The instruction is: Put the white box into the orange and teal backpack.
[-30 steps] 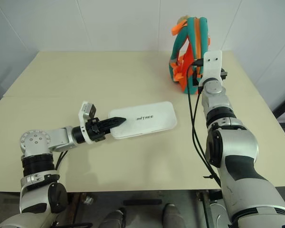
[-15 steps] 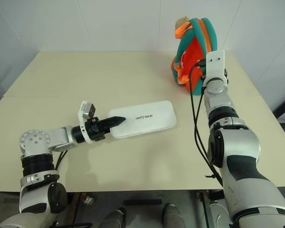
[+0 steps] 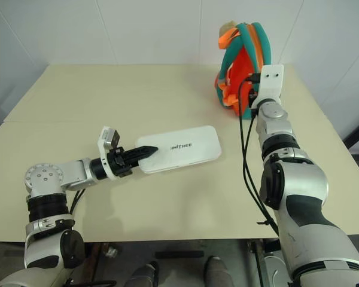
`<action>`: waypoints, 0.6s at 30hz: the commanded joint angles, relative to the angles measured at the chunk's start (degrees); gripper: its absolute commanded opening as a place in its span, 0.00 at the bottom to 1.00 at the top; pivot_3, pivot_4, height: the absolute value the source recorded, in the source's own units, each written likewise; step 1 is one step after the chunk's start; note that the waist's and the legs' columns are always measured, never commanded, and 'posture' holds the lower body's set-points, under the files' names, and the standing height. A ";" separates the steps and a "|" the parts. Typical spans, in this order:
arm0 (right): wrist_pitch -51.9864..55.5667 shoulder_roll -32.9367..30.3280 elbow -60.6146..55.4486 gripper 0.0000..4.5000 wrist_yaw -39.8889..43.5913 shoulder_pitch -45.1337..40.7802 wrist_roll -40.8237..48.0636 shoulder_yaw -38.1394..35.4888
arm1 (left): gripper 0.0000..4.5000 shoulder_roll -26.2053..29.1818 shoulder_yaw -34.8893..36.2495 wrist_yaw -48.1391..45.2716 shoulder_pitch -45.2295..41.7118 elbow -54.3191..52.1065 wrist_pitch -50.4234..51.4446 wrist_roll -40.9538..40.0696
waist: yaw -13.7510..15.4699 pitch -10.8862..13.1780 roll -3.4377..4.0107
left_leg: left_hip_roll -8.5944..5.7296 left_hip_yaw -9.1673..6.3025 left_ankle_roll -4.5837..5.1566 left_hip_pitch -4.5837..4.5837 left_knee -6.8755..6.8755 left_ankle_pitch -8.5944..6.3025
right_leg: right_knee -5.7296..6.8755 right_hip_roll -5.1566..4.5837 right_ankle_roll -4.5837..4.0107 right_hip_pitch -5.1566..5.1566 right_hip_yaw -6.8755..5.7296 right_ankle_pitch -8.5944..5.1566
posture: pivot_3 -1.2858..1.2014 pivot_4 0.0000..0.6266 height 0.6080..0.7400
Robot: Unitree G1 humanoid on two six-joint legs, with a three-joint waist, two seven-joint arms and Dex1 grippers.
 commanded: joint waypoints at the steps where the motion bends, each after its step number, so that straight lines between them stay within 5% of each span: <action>1: -0.34 -1.20 -1.09 0.25 -0.24 -2.35 0.54 -0.67 | 0.28 0.46 0.68 -0.76 -0.25 -1.41 -0.30 -1.06 | -0.02 0.00 0.00 | 0.00 0.00 0.00 0.00 0.00 0.00 | -0.01 0.00 0.00 0.00 0.00 0.00 | 0.52 0.24 1.00; 5: -0.37 -1.37 -1.23 0.00 -0.20 -2.34 0.69 -0.64 | 0.28 0.46 0.59 -0.81 -0.16 -1.52 -0.17 -1.09 | 0.01 0.00 0.00 | 0.00 0.00 0.00 0.00 0.00 0.00 | -0.01 0.00 0.00 0.00 0.00 0.00 | 0.52 0.24 1.00; 18: -1.53 -0.94 -3.56 0.00 0.70 -3.15 3.80 -1.58 | 0.28 0.37 -0.04 -1.32 -0.68 -0.82 -0.23 -1.02 | 0.00 0.00 0.00 | 0.00 0.01 0.00 0.00 -0.02 0.00 | 0.01 0.00 0.00 -0.01 0.00 0.00 | 0.52 0.24 1.00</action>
